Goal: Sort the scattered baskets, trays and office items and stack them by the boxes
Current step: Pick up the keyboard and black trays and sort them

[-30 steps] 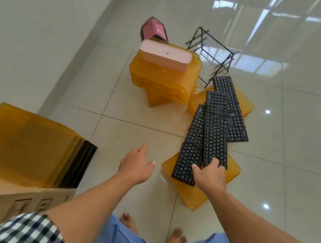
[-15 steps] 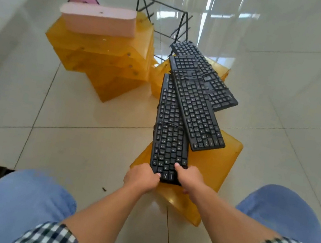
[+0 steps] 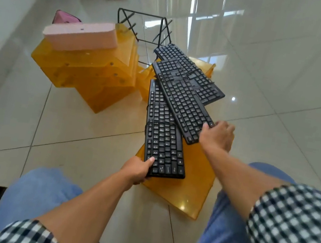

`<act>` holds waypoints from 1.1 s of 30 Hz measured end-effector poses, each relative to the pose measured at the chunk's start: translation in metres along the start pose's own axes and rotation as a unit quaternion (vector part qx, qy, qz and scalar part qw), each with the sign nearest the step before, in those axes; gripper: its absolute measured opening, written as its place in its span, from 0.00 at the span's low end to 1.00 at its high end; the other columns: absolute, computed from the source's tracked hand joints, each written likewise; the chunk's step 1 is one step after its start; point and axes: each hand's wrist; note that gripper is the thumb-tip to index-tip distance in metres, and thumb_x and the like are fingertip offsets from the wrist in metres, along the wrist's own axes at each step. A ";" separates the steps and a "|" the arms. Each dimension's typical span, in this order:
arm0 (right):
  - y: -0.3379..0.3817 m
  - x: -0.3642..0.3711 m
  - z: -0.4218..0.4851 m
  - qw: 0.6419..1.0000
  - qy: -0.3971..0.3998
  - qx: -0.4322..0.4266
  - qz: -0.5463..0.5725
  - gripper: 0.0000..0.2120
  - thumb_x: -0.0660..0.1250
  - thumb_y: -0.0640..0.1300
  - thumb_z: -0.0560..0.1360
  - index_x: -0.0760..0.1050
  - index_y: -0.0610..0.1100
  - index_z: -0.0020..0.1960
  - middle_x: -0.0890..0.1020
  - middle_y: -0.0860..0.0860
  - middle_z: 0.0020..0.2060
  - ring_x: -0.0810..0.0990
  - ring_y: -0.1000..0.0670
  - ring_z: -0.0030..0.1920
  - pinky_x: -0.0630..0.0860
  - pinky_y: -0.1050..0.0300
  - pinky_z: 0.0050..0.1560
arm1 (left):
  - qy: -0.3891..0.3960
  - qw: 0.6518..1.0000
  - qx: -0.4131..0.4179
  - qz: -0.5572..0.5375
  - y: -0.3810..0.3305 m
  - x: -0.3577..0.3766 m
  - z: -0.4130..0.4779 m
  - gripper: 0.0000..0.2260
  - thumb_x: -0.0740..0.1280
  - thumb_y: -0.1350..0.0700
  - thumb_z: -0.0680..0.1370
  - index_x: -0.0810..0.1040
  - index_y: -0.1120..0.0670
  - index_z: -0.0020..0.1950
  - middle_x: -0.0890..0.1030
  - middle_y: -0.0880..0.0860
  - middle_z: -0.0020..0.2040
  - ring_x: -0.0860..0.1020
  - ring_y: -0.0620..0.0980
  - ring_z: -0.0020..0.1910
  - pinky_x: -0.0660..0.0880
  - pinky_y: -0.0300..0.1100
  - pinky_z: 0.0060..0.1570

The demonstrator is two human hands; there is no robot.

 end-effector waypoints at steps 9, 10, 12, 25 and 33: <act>0.014 0.041 0.004 0.984 0.047 0.113 0.129 0.28 0.65 0.64 0.78 0.71 0.46 0.69 0.77 0.44 0.62 0.76 0.42 0.56 0.74 0.48 0.50 | -0.008 0.981 -0.027 -0.191 -0.020 -0.004 0.008 0.15 0.59 0.47 0.85 0.74 0.57 0.62 0.84 0.57 0.54 0.83 0.54 0.51 0.83 0.49 0.47; 0.014 0.042 0.003 0.986 0.057 0.106 0.119 0.28 0.65 0.65 0.78 0.71 0.47 0.69 0.78 0.45 0.61 0.78 0.43 0.55 0.74 0.50 0.49 | -0.016 0.979 -0.028 -0.202 -0.021 -0.005 0.010 0.15 0.60 0.46 0.85 0.75 0.57 0.61 0.84 0.56 0.53 0.83 0.55 0.51 0.83 0.50 0.46; 0.013 0.044 0.003 0.989 0.074 0.085 0.098 0.26 0.64 0.64 0.78 0.72 0.46 0.66 0.80 0.47 0.58 0.79 0.43 0.55 0.73 0.51 0.48 | -0.040 0.979 -0.027 -0.196 -0.022 -0.008 0.016 0.14 0.61 0.46 0.84 0.74 0.56 0.59 0.84 0.56 0.50 0.84 0.54 0.48 0.83 0.48 0.42; 0.018 0.034 -0.014 0.980 0.181 0.034 0.079 0.26 0.58 0.66 0.80 0.78 0.43 0.50 0.83 0.48 0.45 0.82 0.43 0.46 0.82 0.43 0.51 | -0.048 0.952 -0.026 -0.302 -0.036 -0.005 0.035 0.20 0.59 0.41 0.84 0.79 0.56 0.59 0.85 0.57 0.51 0.85 0.56 0.49 0.83 0.52 0.47; 0.015 0.031 -0.024 0.940 0.331 0.019 0.078 0.27 0.59 0.70 0.77 0.79 0.45 0.48 0.86 0.49 0.41 0.85 0.47 0.41 0.81 0.54 0.35 | -0.057 0.969 0.002 -0.240 -0.027 -0.018 0.052 0.30 0.78 0.34 0.64 0.81 0.55 0.52 0.87 0.53 0.46 0.86 0.54 0.44 0.84 0.52 0.49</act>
Point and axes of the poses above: each hand's wrist, its own z-axis towards the middle knuckle, its own x-axis out of the palm, y = z × x
